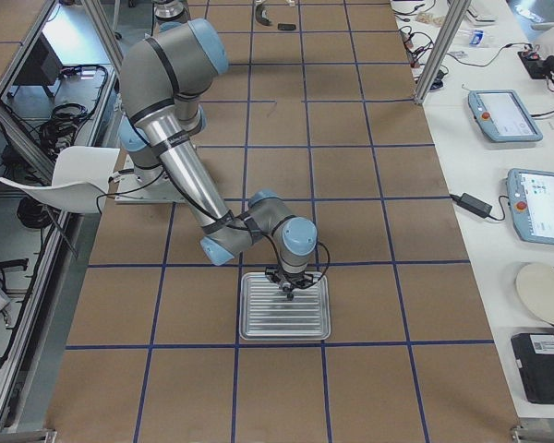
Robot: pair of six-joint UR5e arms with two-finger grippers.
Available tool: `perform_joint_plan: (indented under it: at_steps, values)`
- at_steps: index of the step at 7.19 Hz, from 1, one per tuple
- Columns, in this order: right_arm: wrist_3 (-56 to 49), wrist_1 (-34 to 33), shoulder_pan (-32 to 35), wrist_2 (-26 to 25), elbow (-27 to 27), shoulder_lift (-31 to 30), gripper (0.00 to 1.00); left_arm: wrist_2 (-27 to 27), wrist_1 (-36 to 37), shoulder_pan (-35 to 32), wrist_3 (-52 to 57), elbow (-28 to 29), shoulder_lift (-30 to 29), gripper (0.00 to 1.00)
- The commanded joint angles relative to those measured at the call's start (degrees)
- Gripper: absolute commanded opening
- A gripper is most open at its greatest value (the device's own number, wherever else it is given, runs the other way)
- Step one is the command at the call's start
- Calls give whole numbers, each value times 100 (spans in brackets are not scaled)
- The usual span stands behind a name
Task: Place bearing gear from tray to pile
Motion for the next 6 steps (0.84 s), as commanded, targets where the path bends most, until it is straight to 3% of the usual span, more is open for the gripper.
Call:
perform_joint_plan:
  at_steps: [1, 3, 5, 6]
  values:
    - [99, -98, 0, -96, 9, -24, 0, 2, 0, 35, 0, 0, 11, 100]
    - [807, 15, 70, -341, 27, -374, 0, -6, 8, 44, 0, 0, 19, 100]
    - [3031, 918, 611, -46, 332, -1250, 0, -50, 87, 53, 0, 8, -33, 100]
    - [4149, 895, 1189, 8, 769, -1716, 0, 2, 174, 70, 0, 0, -94, 100]
